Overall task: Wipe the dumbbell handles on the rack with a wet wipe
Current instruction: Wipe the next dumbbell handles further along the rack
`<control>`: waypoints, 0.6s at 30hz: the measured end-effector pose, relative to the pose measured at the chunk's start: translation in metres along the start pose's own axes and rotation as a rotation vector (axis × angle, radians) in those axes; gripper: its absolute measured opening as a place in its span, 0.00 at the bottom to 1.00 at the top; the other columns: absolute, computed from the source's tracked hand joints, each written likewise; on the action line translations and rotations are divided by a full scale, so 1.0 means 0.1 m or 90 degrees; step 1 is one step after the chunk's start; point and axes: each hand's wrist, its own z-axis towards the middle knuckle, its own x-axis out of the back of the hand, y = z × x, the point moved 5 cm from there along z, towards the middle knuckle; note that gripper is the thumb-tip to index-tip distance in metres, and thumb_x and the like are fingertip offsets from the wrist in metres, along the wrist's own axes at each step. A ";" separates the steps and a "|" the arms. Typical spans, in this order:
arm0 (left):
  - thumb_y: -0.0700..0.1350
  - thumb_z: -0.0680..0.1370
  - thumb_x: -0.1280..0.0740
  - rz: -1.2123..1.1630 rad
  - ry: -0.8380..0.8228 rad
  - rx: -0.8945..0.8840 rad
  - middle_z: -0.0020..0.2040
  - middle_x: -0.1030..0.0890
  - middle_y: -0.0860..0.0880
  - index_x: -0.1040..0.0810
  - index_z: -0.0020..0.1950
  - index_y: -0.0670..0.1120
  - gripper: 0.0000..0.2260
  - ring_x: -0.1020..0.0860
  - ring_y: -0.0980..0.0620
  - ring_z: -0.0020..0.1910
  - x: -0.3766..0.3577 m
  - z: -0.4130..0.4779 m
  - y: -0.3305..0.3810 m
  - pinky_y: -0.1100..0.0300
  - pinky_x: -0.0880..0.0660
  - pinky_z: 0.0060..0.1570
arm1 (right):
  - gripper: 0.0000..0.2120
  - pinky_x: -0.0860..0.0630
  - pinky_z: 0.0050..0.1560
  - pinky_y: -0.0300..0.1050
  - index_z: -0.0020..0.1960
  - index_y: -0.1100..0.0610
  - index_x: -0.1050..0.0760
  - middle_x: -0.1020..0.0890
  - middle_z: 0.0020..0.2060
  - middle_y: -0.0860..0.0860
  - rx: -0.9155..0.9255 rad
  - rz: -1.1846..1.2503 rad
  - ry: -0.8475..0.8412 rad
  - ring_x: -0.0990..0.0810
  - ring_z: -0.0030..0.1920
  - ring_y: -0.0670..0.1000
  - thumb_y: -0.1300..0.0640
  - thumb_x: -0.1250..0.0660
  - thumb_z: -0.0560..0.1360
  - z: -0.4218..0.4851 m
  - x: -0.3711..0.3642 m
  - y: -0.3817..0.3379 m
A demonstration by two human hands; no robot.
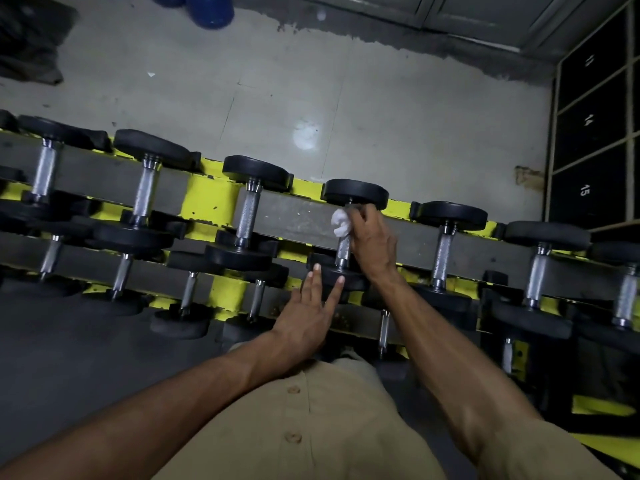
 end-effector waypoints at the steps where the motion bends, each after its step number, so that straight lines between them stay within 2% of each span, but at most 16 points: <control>1: 0.39 0.85 0.42 -0.002 0.000 0.000 0.77 0.70 0.25 0.73 0.82 0.43 0.40 0.60 0.28 0.82 -0.01 0.00 0.00 0.38 0.46 0.80 | 0.19 0.31 0.32 0.44 0.66 0.52 0.25 0.25 0.55 0.53 0.046 -0.005 -0.016 0.23 0.47 0.54 0.59 0.31 0.75 0.00 0.02 -0.01; 4: 0.41 0.86 0.43 -0.007 0.003 0.002 0.77 0.70 0.25 0.73 0.82 0.43 0.39 0.60 0.28 0.82 -0.03 0.01 0.00 0.37 0.46 0.80 | 0.18 0.22 0.35 0.49 0.68 0.56 0.27 0.27 0.65 0.55 0.152 -0.007 -0.068 0.22 0.49 0.56 0.55 0.35 0.79 -0.01 0.02 -0.01; 6: 0.40 0.86 0.43 -0.012 0.007 0.005 0.77 0.71 0.25 0.72 0.82 0.43 0.39 0.60 0.28 0.82 -0.03 0.01 0.00 0.37 0.46 0.80 | 0.19 0.19 0.36 0.51 0.71 0.56 0.29 0.32 0.74 0.53 0.227 -0.024 -0.119 0.19 0.48 0.56 0.51 0.38 0.82 -0.04 -0.02 -0.03; 8: 0.39 0.85 0.42 -0.019 0.003 0.007 0.77 0.71 0.26 0.73 0.82 0.44 0.40 0.60 0.28 0.82 -0.04 0.01 0.00 0.37 0.47 0.81 | 0.20 0.17 0.38 0.53 0.74 0.53 0.32 0.37 0.79 0.49 0.287 -0.043 -0.186 0.17 0.46 0.54 0.49 0.42 0.83 -0.09 -0.08 -0.04; 10: 0.39 0.84 0.40 -0.021 0.003 0.006 0.77 0.71 0.26 0.73 0.82 0.44 0.42 0.61 0.28 0.82 -0.05 0.02 0.00 0.37 0.47 0.81 | 0.18 0.18 0.37 0.51 0.72 0.51 0.30 0.38 0.79 0.45 0.343 -0.057 -0.247 0.16 0.43 0.53 0.52 0.41 0.83 -0.08 -0.13 -0.04; 12: 0.40 0.84 0.38 -0.019 0.002 0.005 0.77 0.72 0.26 0.74 0.81 0.44 0.44 0.61 0.28 0.82 -0.08 0.02 0.00 0.37 0.47 0.81 | 0.20 0.20 0.34 0.47 0.71 0.49 0.27 0.32 0.77 0.43 0.366 -0.066 -0.255 0.15 0.43 0.52 0.57 0.34 0.80 0.04 -0.12 -0.01; 14: 0.41 0.84 0.38 -0.017 0.011 0.004 0.77 0.72 0.27 0.74 0.81 0.45 0.44 0.61 0.29 0.82 -0.11 0.03 0.00 0.38 0.47 0.81 | 0.21 0.19 0.37 0.48 0.69 0.47 0.24 0.24 0.71 0.43 0.279 -0.053 -0.202 0.15 0.47 0.54 0.59 0.32 0.78 0.28 0.00 0.09; 16: 0.41 0.84 0.38 -0.026 0.033 0.011 0.77 0.72 0.27 0.74 0.81 0.45 0.44 0.61 0.29 0.82 -0.12 0.04 0.01 0.39 0.47 0.81 | 0.20 0.18 0.41 0.51 0.69 0.48 0.24 0.21 0.68 0.44 0.219 -0.039 -0.171 0.15 0.50 0.56 0.59 0.33 0.78 0.36 0.09 0.11; 18: 0.39 0.84 0.38 -0.027 0.048 0.017 0.77 0.72 0.27 0.74 0.81 0.45 0.44 0.61 0.30 0.82 -0.13 0.03 0.04 0.39 0.46 0.81 | 0.17 0.18 0.44 0.50 0.67 0.51 0.22 0.21 0.68 0.45 0.306 -0.027 -0.228 0.15 0.52 0.54 0.58 0.33 0.79 0.18 0.07 -0.04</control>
